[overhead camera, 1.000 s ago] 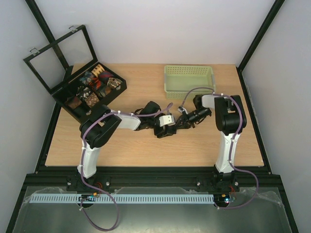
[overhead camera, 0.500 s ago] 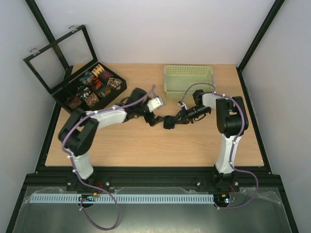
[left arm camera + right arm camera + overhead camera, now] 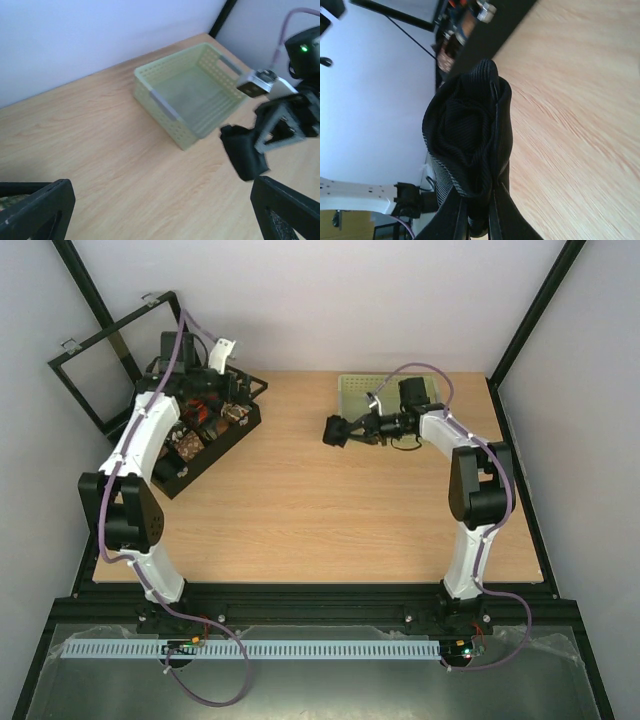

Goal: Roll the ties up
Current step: Pick up the tie from the center of the board.

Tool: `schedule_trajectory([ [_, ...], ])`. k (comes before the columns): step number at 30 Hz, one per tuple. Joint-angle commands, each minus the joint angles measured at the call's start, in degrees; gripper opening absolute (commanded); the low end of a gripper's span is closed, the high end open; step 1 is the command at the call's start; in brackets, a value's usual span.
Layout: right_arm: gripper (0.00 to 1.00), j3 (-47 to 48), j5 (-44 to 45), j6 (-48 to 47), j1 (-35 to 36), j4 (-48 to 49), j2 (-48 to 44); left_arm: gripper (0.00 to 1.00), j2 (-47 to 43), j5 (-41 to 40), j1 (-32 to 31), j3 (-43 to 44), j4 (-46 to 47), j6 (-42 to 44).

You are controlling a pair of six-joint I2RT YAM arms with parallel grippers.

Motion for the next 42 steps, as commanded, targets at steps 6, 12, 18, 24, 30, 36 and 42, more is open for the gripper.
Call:
schedule_trajectory([
  [6, 0.01, 5.8, -3.7, 22.1, 7.6, 26.8, -2.8, 0.99, -4.8, 18.4, 3.3, -2.0, -20.4, 2.8],
  [12, 0.01, 4.7, -3.8, 32.2, 12.1, 42.5, -2.3, 0.99, -7.6, 22.4, 3.6, -8.7, -16.5, -1.1],
  [18, 0.01, 3.3, -5.3, 39.6, 13.9, 52.6, -0.9, 0.94, -5.7, 25.4, 1.8, -10.4, -8.8, -8.8],
  [24, 0.01, 4.2, -6.8, 40.4, 14.7, 53.9, 0.1, 0.91, -2.8, 27.6, -1.1, -8.3, -5.0, -13.2],
  [30, 0.01, 5.0, -7.6, 39.4, 15.7, 53.5, 0.2, 0.88, -1.6, 26.8, -2.3, -6.7, -1.0, -16.8],
  [36, 0.01, 5.8, -7.5, 36.6, 16.5, 49.9, 0.2, 0.8, -1.4, 26.4, -2.6, -6.5, 2.5, -20.4],
  [42, 0.01, 5.8, -7.0, 35.5, 16.7, 48.3, 0.1, 0.56, -2.0, 27.5, -3.5, -8.1, 3.8, -20.6],
])
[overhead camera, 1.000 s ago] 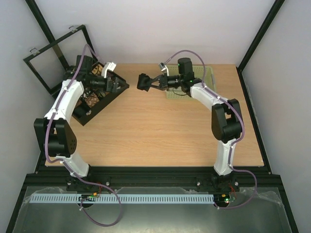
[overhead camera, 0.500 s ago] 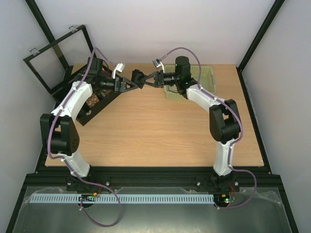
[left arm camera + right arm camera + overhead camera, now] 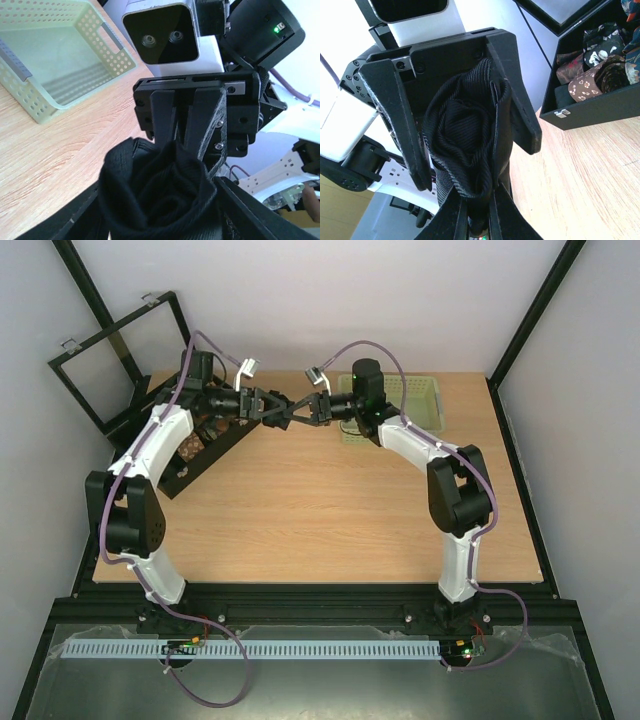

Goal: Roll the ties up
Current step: Pick up the tie from the center of the board, then pass from the right arm to the left

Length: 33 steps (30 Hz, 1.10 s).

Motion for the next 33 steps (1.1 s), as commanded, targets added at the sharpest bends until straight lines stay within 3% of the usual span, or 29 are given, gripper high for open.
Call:
schedule_trajectory([
  [1, 0.01, 1.9, -1.3, -1.8, 0.4, -0.8, 0.6, 0.55, -0.8, 2.0, -0.8, -0.9, 2.7, -1.5],
  [8, 0.01, 1.9, -1.2, -2.4, 0.4, -1.6, 0.7, 0.62, -3.2, 1.8, -0.8, -4.6, 3.3, -1.5],
  [16, 0.02, 3.1, -1.7, -2.3, 0.4, -1.6, 0.8, 0.43, -4.1, 1.7, -0.6, -5.7, 5.2, -2.8],
  [20, 0.02, 2.7, -2.1, -2.6, 0.4, -1.6, 0.5, 0.6, -4.0, 1.4, -0.5, -5.3, 6.7, -4.1],
  [22, 0.01, 2.5, -2.1, -2.9, 0.4, -1.7, 0.3, 0.61, -4.1, 1.0, -0.2, -5.4, 8.3, -5.4],
  [33, 0.01, 2.3, -2.0, -3.3, 0.4, -2.4, -0.1, 0.41, -3.5, 2.9, 0.4, -6.6, 11.6, -8.1],
])
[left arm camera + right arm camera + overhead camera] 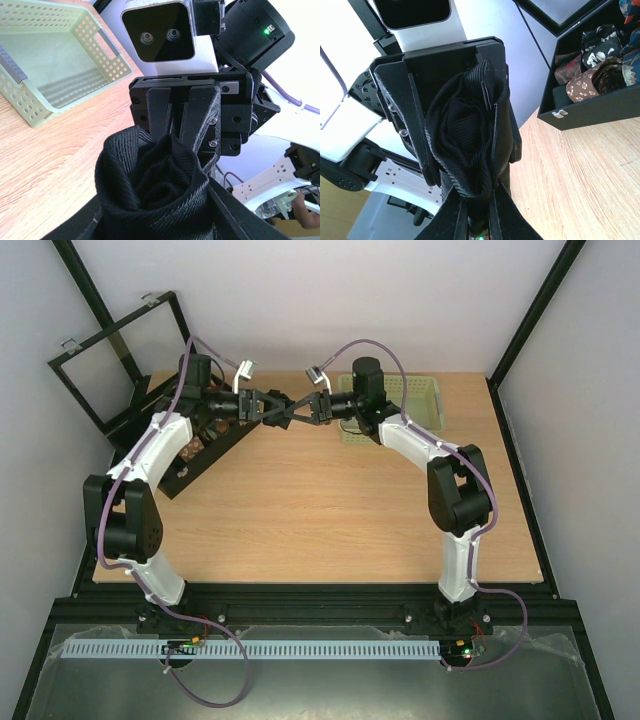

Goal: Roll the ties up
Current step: Pass from the right arm to the left, then place the tie in the storage box.

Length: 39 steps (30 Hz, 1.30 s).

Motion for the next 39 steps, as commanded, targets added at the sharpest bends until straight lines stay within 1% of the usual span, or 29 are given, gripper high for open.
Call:
schedule_trajectory([
  [1, 0.01, 1.1, -1.5, -1.2, 0.4, -0.3, -0.6, 0.43, -1.3, 2.1, 0.1, -1.2, 1.9, -1.1],
  [2, 0.01, 1.1, -1.5, -1.2, 0.4, -0.3, -0.5, 0.46, -1.3, 2.2, -0.1, -1.4, 1.7, -1.0],
  [3, 0.01, 1.2, -1.5, -1.2, 0.4, -0.3, -0.5, 0.53, -1.5, 2.0, -0.3, -1.6, 1.4, -0.8],
  [4, 0.01, 1.2, -1.5, -1.2, 0.4, -0.3, -0.5, 0.57, -1.7, 1.8, -0.5, -1.9, 1.3, -0.6],
  [6, 0.01, 1.2, -1.5, -1.2, 0.4, -0.2, -0.5, 0.57, -2.1, 1.7, -0.6, -2.8, 1.3, -0.6],
  [11, 0.01, 1.2, -1.6, -1.2, 0.4, -0.2, -0.5, 0.49, -2.3, 1.3, -0.6, -3.3, 1.5, -0.8],
  [17, 0.02, 1.1, -1.8, -1.2, 0.4, -0.3, -0.3, 0.32, -2.1, 1.4, -0.2, -3.5, 3.3, -2.4],
  [18, 0.05, 1.2, -1.8, -1.3, 0.4, -0.6, -0.3, 0.3, -2.2, 1.3, 0.0, -3.5, 3.5, -2.6],
  [20, 0.15, 1.2, -1.7, -2.0, 0.2, -1.7, -0.2, 0.27, -2.3, 1.3, 0.6, -3.5, 3.7, -2.7],
  [21, 0.18, -0.2, -1.6, -2.2, -0.1, -2.1, -0.3, 0.25, -2.3, 1.3, 1.0, -3.5, 3.6, -2.7],
  [23, 0.3, -1.6, -1.5, -2.2, -1.0, -2.5, -0.5, 0.2, -2.6, 0.9, 2.1, -3.5, 3.3, -2.3],
  [24, 0.34, -2.3, -1.5, -2.3, -1.5, -2.6, -0.6, 0.19, -2.7, 0.8, 2.6, -3.6, 2.9, -1.8],
  [26, 0.41, -3.2, -1.5, -3.1, -2.7, -3.6, -1.0, 0.16, -3.1, -0.1, 3.6, -3.3, 1.0, 0.0],
  [28, 0.47, -3.3, -1.0, -5.9, -3.9, -6.3, -1.5, 0.12, -3.7, -1.7, 4.5, -3.2, -1.1, 1.9],
  [30, 0.53, -3.1, -0.4, -8.5, -5.0, -9.2, -2.2, 0.1, -4.2, -2.7, 5.5, -3.4, -2.7, 3.0],
  [35, 0.64, -1.1, 0.8, -18.8, -7.3, -20.8, -3.1, 0.09, -5.2, -6.6, 9.5, -2.2, -8.7, 8.5],
  [39, 0.75, 2.5, 3.6, -30.6, -8.4, -34.5, -3.2, 0.08, -4.4, -16.2, 15.3, 2.4, -20.0, 17.2],
])
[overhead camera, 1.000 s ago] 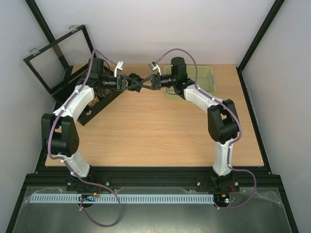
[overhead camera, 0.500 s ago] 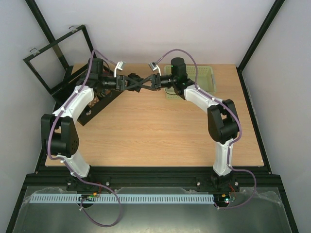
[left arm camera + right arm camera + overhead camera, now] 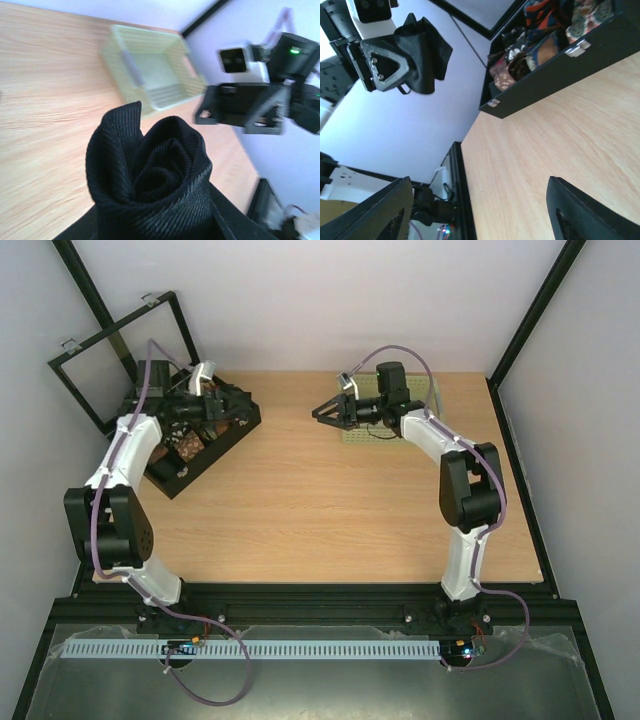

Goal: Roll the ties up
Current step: Place the tie in the storage box.

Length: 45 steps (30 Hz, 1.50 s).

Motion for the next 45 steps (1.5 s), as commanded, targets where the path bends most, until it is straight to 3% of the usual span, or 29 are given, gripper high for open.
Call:
schedule_trajectory([
  [1, 0.8, 5.3, 2.5, -15.9, -0.6, -18.2, -2.7, 0.08, -0.3, -12.6, 6.8, 6.3, -15.0, 11.8],
  [3, 0.98, 5.8, 4.2, -18.8, -0.8, -21.9, -2.8, 0.07, 1.9, -18.4, 10.0, 10.2, -20.6, 17.0],
  [8, 0.99, 6.2, 8.0, -21.8, -1.4, -25.7, -3.5, 0.06, 8.5, -31.0, 16.5, 19.4, -26.3, 24.3],
  [13, 0.99, 6.1, 9.3, -26.0, -2.0, -29.8, -4.2, 0.07, 16.7, -40.9, 18.8, 28.8, -30.3, 38.9],
  [17, 0.99, 5.7, 10.1, -26.7, -2.6, -31.2, -4.3, 0.04, 25.2, -48.6, 19.8, 37.1, -32.5, 43.4],
  [20, 0.99, 5.4, 10.8, -26.9, -2.6, -31.4, -4.1, 0.02, 32.1, -50.8, 20.1, 45.2, -35.9, 38.0],
  [23, 0.99, 4.8, 11.4, -27.1, -2.5, -31.4, -4.1, 0.02, 36.9, -47.8, 19.8, 51.1, -39.4, 28.3],
  [25, 0.98, 4.4, 11.9, -27.5, -2.5, -31.4, -4.1, 0.02, 36.1, -44.3, 19.6, 48.4, -37.2, 21.0],
  [29, 0.99, 3.9, 12.6, -27.9, -2.5, -31.9, -4.0, 0.02, 34.9, -46.8, 16.9, 45.3, -33.8, 10.7],
  [32, 0.99, 4.3, 13.1, -29.0, -2.6, -33.3, -3.8, 0.02, 36.0, -54.6, 16.0, 46.0, -32.7, 3.2],
  [38, 0.99, 3.6, 14.5, -32.2, -2.6, -37.3, -3.7, 0.02, 38.7, -59.9, 15.8, 47.9, -31.6, -2.9],
  [45, 0.99, 4.1, 15.3, -34.7, -2.6, -41.4, -2.7, 0.02, 38.8, -59.7, 16.6, 42.3, -21.5, -7.0],
])
